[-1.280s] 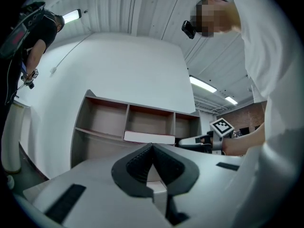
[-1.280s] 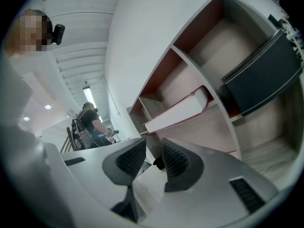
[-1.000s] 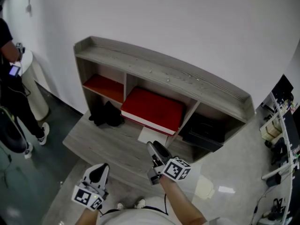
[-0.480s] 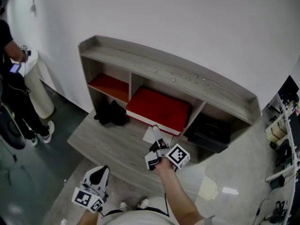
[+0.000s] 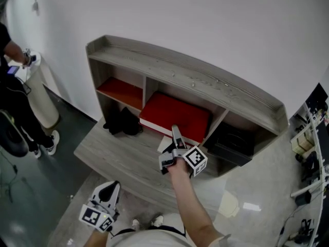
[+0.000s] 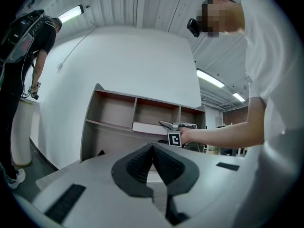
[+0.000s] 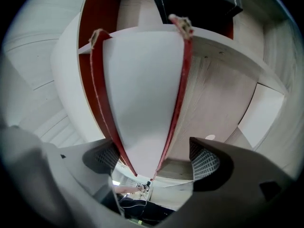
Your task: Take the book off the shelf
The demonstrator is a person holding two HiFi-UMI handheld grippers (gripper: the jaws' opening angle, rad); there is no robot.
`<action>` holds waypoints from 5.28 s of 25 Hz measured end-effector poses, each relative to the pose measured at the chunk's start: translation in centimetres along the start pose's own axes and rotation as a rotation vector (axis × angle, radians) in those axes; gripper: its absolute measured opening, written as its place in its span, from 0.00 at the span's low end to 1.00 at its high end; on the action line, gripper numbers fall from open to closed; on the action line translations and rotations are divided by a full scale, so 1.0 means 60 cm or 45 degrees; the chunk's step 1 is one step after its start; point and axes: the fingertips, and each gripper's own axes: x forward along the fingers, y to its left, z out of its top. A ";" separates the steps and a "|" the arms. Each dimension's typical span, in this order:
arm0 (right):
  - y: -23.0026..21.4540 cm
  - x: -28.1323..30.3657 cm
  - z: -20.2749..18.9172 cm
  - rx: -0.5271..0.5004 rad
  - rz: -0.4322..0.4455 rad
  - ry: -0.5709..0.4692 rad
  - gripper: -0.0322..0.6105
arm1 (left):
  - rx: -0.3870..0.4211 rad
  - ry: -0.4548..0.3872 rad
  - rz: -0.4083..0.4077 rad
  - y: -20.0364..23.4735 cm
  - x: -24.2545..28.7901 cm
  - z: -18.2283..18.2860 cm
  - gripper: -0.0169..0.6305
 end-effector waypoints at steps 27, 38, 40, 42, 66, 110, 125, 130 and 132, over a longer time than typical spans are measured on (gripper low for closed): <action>0.044 -0.027 0.026 -0.219 0.079 -0.048 0.46 | -0.027 0.005 -0.044 0.011 0.014 -0.016 0.05; 0.058 -0.063 0.007 -0.261 0.077 0.010 0.45 | -0.015 -0.022 -0.036 0.020 0.003 -0.004 0.05; 0.059 -0.066 0.007 -0.245 0.079 0.007 0.45 | -0.014 -0.025 -0.036 0.021 -0.001 -0.002 0.05; 0.062 -0.068 0.007 -0.236 0.083 0.006 0.45 | -0.014 -0.027 -0.039 0.020 -0.005 -0.001 0.05; 0.074 -0.096 0.004 -0.231 0.089 -0.016 0.45 | -0.043 -0.054 -0.031 0.035 -0.058 0.005 0.05; 0.132 -0.267 -0.010 -0.532 0.071 -0.025 0.45 | -0.009 -0.162 -0.247 -0.008 -0.028 0.061 0.05; 0.212 -0.360 0.076 -0.867 0.118 -0.068 0.45 | 0.108 -0.204 -0.193 -0.025 -0.023 0.112 0.05; 0.233 -0.403 0.105 -0.946 0.117 -0.111 0.45 | 0.131 -0.205 -0.180 -0.026 -0.024 0.117 0.05; 0.238 -0.420 0.116 -0.969 0.116 -0.127 0.45 | 0.140 -0.203 -0.174 -0.027 -0.025 0.118 0.05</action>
